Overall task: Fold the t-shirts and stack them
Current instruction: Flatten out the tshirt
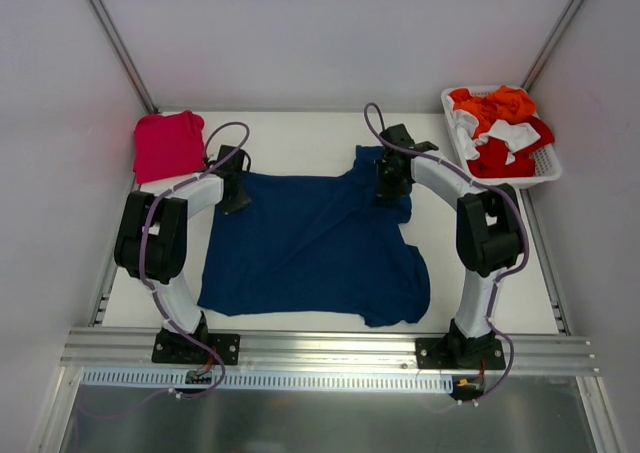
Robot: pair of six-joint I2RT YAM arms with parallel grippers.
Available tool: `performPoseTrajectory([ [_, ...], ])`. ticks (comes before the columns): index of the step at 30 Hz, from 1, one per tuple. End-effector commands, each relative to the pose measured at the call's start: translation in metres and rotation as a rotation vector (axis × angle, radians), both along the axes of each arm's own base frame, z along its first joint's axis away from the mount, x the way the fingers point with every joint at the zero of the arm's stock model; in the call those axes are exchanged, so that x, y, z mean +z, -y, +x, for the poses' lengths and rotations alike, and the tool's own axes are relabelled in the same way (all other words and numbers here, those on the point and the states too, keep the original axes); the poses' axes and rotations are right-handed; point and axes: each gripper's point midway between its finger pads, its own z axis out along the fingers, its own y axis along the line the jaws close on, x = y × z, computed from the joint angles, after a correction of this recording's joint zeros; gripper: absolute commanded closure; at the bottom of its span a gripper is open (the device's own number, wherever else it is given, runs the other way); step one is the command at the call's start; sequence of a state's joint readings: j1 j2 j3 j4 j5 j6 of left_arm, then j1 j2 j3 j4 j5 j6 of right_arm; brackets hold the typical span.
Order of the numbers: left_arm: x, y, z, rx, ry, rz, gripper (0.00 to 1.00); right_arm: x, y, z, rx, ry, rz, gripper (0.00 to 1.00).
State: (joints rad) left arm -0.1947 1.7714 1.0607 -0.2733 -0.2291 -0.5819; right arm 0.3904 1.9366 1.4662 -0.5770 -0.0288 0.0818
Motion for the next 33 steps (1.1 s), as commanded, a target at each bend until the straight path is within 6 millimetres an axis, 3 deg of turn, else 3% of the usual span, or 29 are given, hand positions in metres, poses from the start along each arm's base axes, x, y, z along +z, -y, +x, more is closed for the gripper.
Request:
performPoseTrajectory([
  [1,-0.006,-0.018,0.000,0.021,-0.062,0.104,1.00,0.031,0.012,0.007,0.010,0.077,-0.096,1.00],
  [5,-0.015,-0.018,0.005,0.019,-0.105,0.114,1.00,0.017,0.006,0.010,0.028,0.057,-0.159,0.99],
  [11,-0.011,-0.012,0.021,0.008,-0.116,0.108,1.00,-0.015,-0.010,0.015,0.040,-0.023,-0.154,0.99],
  [17,-0.014,-0.006,0.034,-0.008,-0.147,0.091,1.00,-0.028,-0.026,0.024,0.067,-0.070,-0.112,0.99],
  [25,-0.014,-0.005,0.047,-0.020,-0.166,0.094,1.00,-0.033,-0.035,0.048,0.050,-0.113,-0.012,0.99],
  [33,-0.016,-0.008,0.065,-0.014,-0.178,0.064,1.00,-0.030,-0.022,0.080,0.017,-0.127,0.026,0.99],
])
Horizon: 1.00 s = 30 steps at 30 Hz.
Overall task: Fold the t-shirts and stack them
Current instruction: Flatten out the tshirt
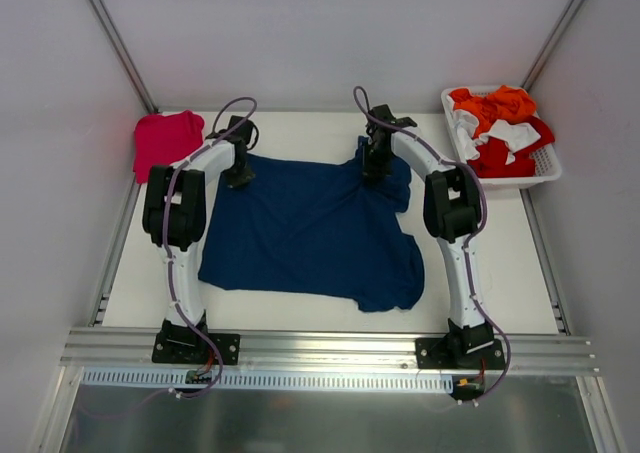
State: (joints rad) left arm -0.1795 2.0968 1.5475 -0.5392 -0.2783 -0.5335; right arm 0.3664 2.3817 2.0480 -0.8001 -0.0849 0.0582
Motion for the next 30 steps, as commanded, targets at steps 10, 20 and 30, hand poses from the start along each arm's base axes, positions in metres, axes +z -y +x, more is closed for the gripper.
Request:
performPoseTrajectory([
  [10,-0.012,-0.009,0.033,0.000,-0.058,-0.051,1.00,0.010,0.028,0.046,-0.063,-0.004,0.096,0.99],
  [20,0.096,0.003,0.021,-0.011,0.210,0.008,0.74,0.104,0.034,0.017,0.016,0.217,0.147,0.77],
  [30,0.149,0.095,-0.116,-0.240,0.382,-0.031,0.03,0.174,0.031,-0.161,0.141,0.394,0.048,0.58],
])
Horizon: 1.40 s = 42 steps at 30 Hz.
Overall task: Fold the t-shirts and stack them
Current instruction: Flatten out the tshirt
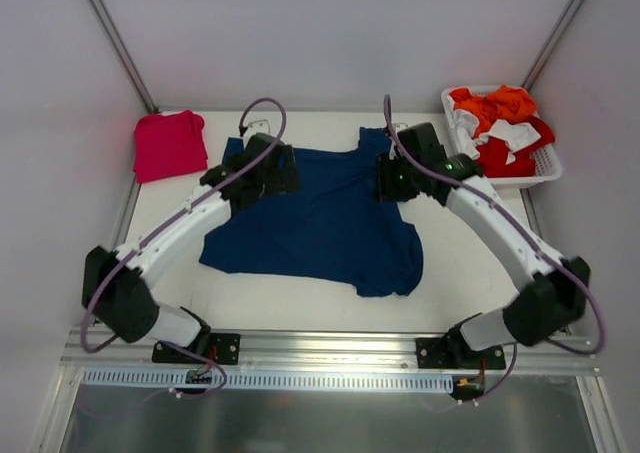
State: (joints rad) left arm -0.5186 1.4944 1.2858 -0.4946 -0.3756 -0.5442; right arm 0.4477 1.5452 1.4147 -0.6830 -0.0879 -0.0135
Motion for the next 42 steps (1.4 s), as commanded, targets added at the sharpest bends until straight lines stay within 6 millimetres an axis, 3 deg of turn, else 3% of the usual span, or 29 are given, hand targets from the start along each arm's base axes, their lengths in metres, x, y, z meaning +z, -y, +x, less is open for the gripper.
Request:
performPoseTrajectory([
  [1,-0.012,-0.006,-0.044,0.031,0.004,0.024,0.02,0.015,0.014,-0.045,-0.044,0.077,-0.029,0.56],
  [2,-0.007,0.006,-0.062,-0.014,0.029,0.012,0.03,-0.008,0.014,-0.068,-0.052,0.009,-0.016,0.55],
  [3,-0.023,0.004,-0.075,-0.008,0.011,0.027,0.05,-0.002,0.017,-0.082,-0.061,0.026,0.019,0.56],
  [4,-0.024,0.007,-0.085,-0.018,0.016,0.014,0.06,-0.011,0.020,-0.093,-0.073,0.016,0.016,0.56],
  [5,-0.044,0.010,-0.103,-0.050,-0.021,0.041,0.07,-0.036,0.023,-0.114,-0.063,-0.030,-0.018,0.60],
  [7,-0.059,0.012,-0.115,-0.054,-0.045,0.048,0.08,-0.044,0.029,-0.133,-0.097,-0.027,-0.003,0.61],
  [8,-0.073,0.012,-0.125,-0.072,-0.072,0.069,0.08,-0.061,0.034,-0.147,-0.098,-0.045,-0.039,0.61],
  [12,-0.094,0.022,-0.140,-0.102,-0.094,0.102,0.09,-0.081,0.042,-0.172,-0.146,-0.049,-0.046,0.61],
  [19,-0.108,0.045,-0.144,-0.147,-0.119,0.055,0.09,-0.105,0.035,-0.187,-0.137,-0.065,-0.081,0.62],
  [28,-0.115,0.047,-0.149,-0.166,-0.144,0.058,0.09,-0.137,0.001,-0.201,-0.065,-0.110,-0.159,0.64],
  [34,-0.115,0.043,-0.150,-0.172,-0.139,0.070,0.08,-0.140,-0.015,-0.198,-0.043,-0.111,-0.197,0.65],
  [42,-0.114,0.039,-0.152,-0.180,-0.131,0.075,0.08,-0.133,-0.018,-0.190,-0.033,-0.076,-0.221,0.65],
])
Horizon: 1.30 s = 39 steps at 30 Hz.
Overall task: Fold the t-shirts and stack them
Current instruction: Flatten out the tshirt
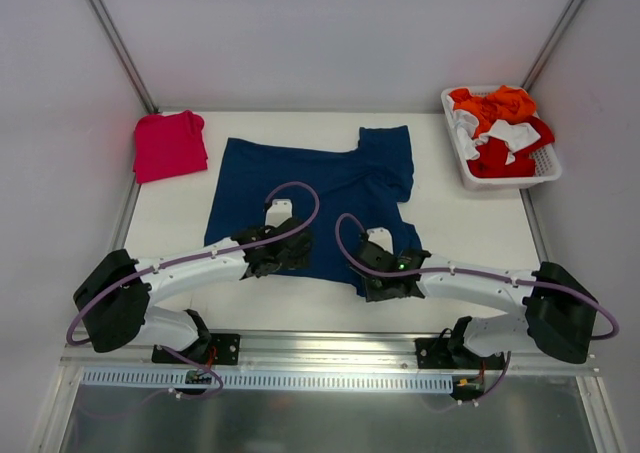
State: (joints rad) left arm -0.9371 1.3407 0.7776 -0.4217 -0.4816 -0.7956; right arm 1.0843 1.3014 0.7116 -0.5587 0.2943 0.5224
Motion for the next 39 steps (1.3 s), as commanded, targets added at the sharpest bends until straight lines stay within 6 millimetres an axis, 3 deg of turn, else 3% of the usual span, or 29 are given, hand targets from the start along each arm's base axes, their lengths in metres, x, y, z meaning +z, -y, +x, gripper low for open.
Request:
performPoseTrajectory([
  [1,0.007,0.000,0.000,-0.010,0.029,-0.015,0.08,0.021,-0.011,0.015,-0.001,0.069,0.025,0.63],
  [5,0.008,0.001,0.000,-0.013,0.029,-0.022,0.08,0.026,-0.013,0.018,0.014,0.076,0.007,0.61],
  [14,0.014,-0.002,-0.001,-0.020,0.046,-0.032,0.07,-0.005,-0.018,0.006,0.022,-0.007,0.003,0.64],
  [21,0.020,0.000,0.001,-0.028,0.063,-0.036,0.07,-0.004,-0.014,0.002,0.016,-0.010,0.008,0.64],
  [23,0.019,0.000,0.001,-0.029,0.061,-0.033,0.07,-0.002,-0.012,0.001,0.012,-0.008,0.006,0.70],
  [24,0.019,0.000,0.002,-0.028,0.062,-0.031,0.07,-0.002,-0.011,0.001,0.015,-0.007,0.005,0.88],
  [25,0.019,0.000,0.002,-0.028,0.062,-0.031,0.07,-0.002,-0.010,0.000,0.015,-0.011,0.002,0.97],
  [26,0.019,0.000,0.002,-0.028,0.061,-0.029,0.07,-0.001,-0.009,-0.001,0.017,-0.014,0.001,0.99],
  [34,0.019,0.000,0.003,-0.032,0.062,-0.020,0.07,0.020,-0.024,-0.011,0.055,0.003,0.056,1.00],
  [39,0.019,0.001,0.003,-0.036,0.062,-0.018,0.07,0.029,-0.044,-0.024,0.096,0.002,0.085,0.99],
])
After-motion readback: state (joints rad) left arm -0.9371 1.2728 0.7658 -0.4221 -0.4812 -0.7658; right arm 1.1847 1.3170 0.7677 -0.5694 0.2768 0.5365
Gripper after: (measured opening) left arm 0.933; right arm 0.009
